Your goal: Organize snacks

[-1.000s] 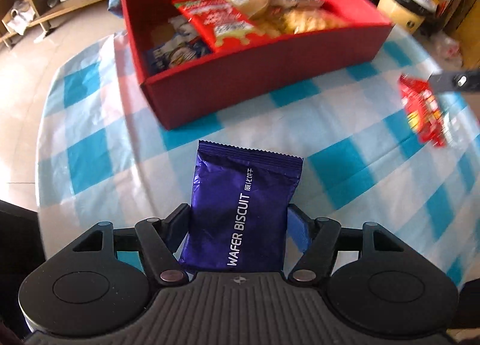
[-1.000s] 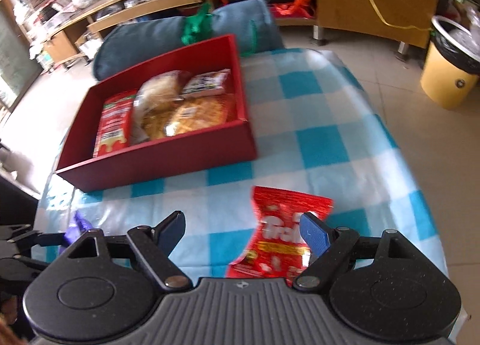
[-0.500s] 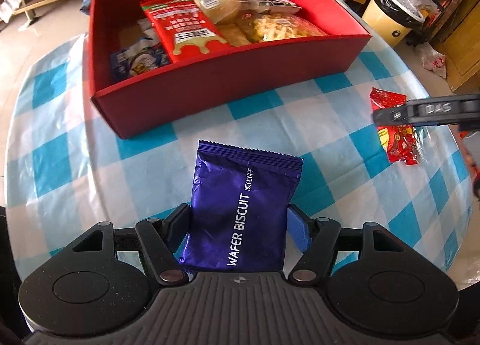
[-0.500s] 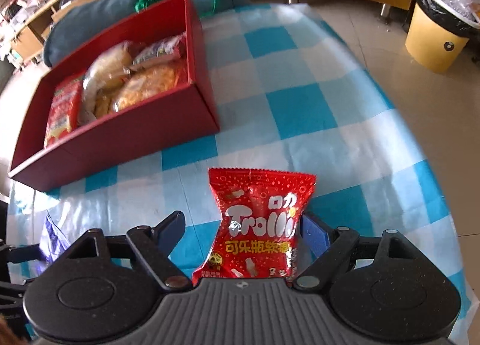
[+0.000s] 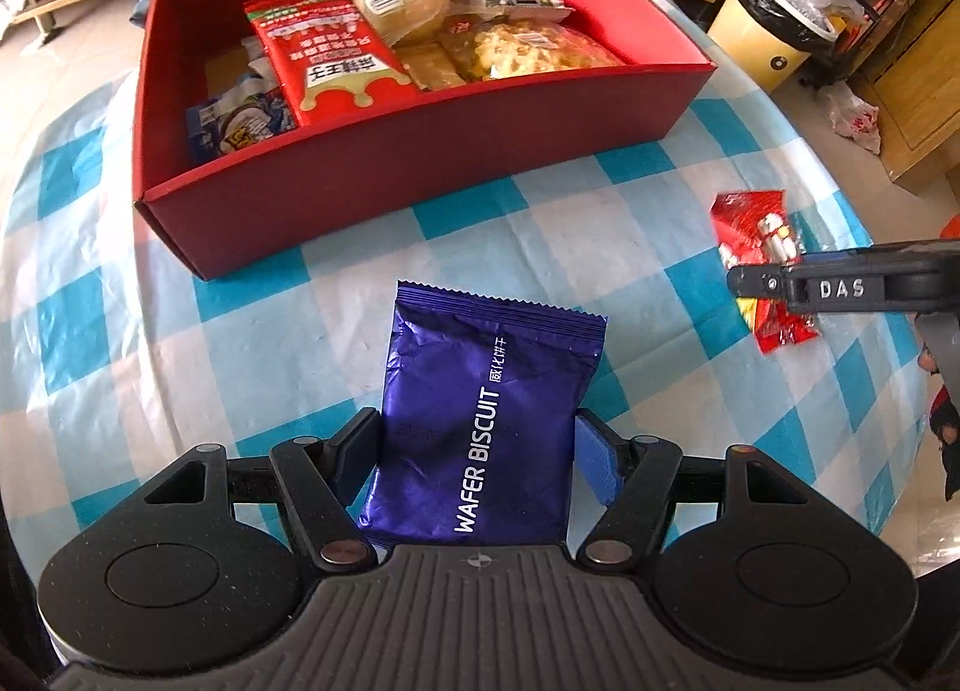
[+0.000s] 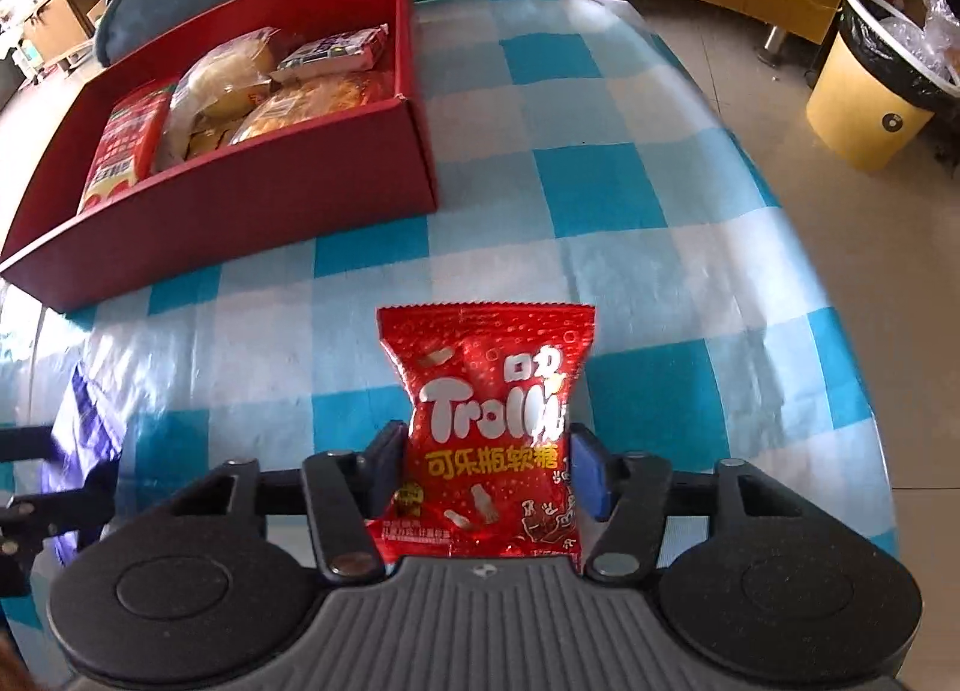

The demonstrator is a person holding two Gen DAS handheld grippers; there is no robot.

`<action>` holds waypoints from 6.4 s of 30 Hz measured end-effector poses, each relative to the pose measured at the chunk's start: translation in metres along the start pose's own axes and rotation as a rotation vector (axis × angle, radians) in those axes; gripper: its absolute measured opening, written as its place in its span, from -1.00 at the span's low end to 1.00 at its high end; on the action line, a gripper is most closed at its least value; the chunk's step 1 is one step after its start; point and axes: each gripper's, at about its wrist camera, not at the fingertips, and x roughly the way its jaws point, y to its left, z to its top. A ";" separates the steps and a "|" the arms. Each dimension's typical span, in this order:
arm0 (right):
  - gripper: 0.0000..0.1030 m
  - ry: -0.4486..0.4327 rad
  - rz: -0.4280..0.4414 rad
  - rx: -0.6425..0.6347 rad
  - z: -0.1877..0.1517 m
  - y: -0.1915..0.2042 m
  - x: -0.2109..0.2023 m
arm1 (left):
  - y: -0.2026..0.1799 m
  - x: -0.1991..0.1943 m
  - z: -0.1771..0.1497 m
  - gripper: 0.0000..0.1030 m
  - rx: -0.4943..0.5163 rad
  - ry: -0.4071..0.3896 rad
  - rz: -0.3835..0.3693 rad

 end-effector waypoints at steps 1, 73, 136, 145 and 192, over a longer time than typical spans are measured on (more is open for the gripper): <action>-0.05 -0.010 0.001 -0.010 -0.001 0.003 -0.005 | -0.001 -0.001 0.000 0.44 0.003 -0.004 -0.002; -0.16 -0.023 0.132 -0.110 -0.012 0.033 -0.035 | -0.001 -0.012 0.012 0.44 -0.032 -0.044 -0.039; -0.16 -0.270 0.255 0.015 0.134 0.060 -0.033 | 0.048 -0.031 0.134 0.44 -0.226 -0.272 0.066; -0.16 -0.250 0.226 0.010 0.137 0.062 -0.020 | 0.050 -0.023 0.136 0.44 -0.230 -0.257 0.084; 0.09 -0.278 0.170 0.028 0.039 0.076 -0.080 | 0.030 -0.060 0.048 0.69 -0.223 -0.303 0.164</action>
